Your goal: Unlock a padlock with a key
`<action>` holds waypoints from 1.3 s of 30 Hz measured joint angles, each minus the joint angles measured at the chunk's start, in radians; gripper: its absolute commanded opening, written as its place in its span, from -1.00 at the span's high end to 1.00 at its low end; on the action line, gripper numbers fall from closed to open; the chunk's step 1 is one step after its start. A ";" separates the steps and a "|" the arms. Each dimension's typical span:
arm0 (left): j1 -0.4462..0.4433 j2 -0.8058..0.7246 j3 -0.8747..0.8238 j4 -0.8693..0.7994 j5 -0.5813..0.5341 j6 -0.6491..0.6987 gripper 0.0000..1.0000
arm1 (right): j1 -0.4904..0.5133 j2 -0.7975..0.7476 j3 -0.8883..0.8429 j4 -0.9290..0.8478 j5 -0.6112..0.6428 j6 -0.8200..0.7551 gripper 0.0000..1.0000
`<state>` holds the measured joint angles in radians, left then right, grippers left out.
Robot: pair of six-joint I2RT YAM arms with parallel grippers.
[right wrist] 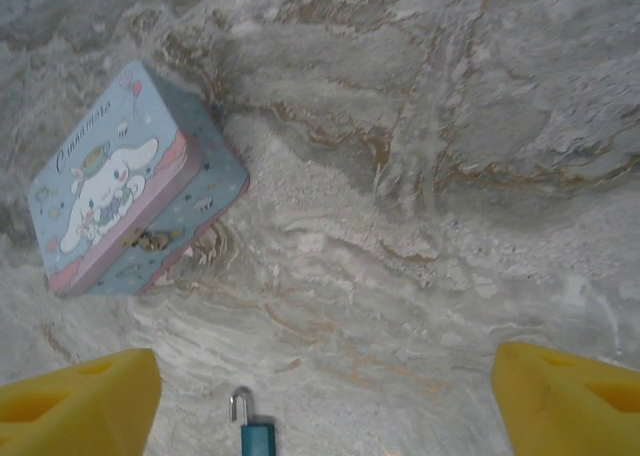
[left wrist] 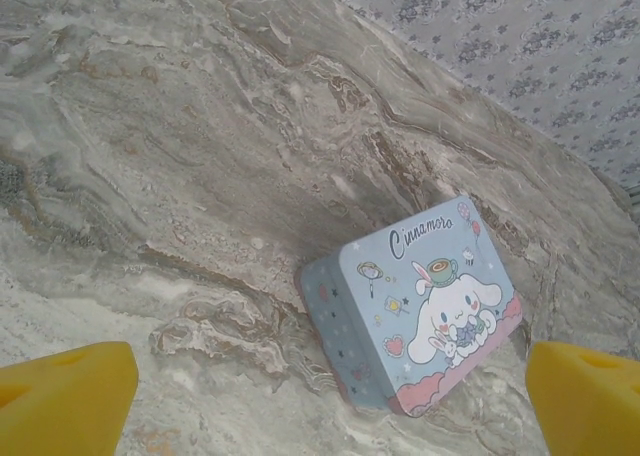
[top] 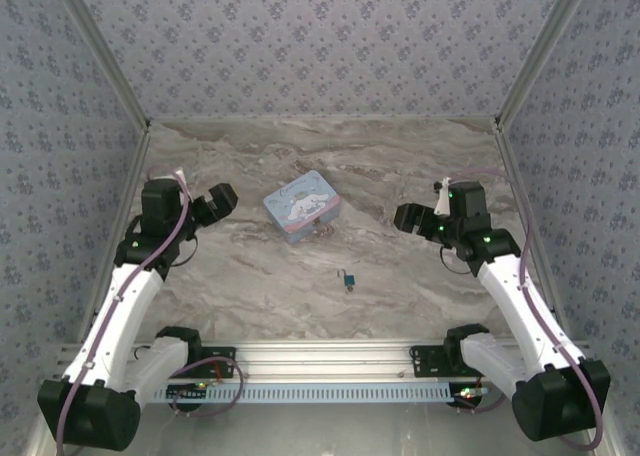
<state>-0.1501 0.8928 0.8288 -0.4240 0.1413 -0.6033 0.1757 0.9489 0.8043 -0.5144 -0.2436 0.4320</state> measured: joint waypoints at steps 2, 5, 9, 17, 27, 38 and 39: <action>0.000 -0.012 -0.001 -0.006 -0.001 0.000 -0.99 | -0.031 -0.021 -0.011 0.021 0.000 -0.005 -1.00; 0.000 -0.026 -0.002 -0.013 -0.008 0.005 -0.99 | -0.077 -0.067 -0.040 0.063 0.014 -0.011 -1.00; 0.002 -0.035 -0.023 -0.008 -0.028 0.012 -0.99 | -0.158 -0.132 -0.114 0.139 0.044 -0.005 -1.00; 0.005 -0.040 -0.054 0.007 -0.075 0.039 -0.99 | -0.245 -0.211 -0.285 0.360 0.174 -0.038 -1.00; 0.005 -0.070 -0.086 0.048 -0.143 0.092 -0.99 | -0.246 -0.130 -0.430 0.628 0.340 -0.187 -1.00; 0.005 -0.070 -0.089 0.082 -0.175 0.117 -0.99 | -0.245 0.138 -0.560 1.022 0.386 -0.288 -1.00; 0.005 -0.069 -0.089 0.084 -0.177 0.117 -0.99 | -0.245 0.160 -0.560 1.054 0.383 -0.300 -1.00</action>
<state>-0.1455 0.8234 0.7395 -0.3405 -0.0357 -0.4858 -0.0696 1.1091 0.2443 0.5396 0.1394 0.1322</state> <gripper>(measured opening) 0.994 0.998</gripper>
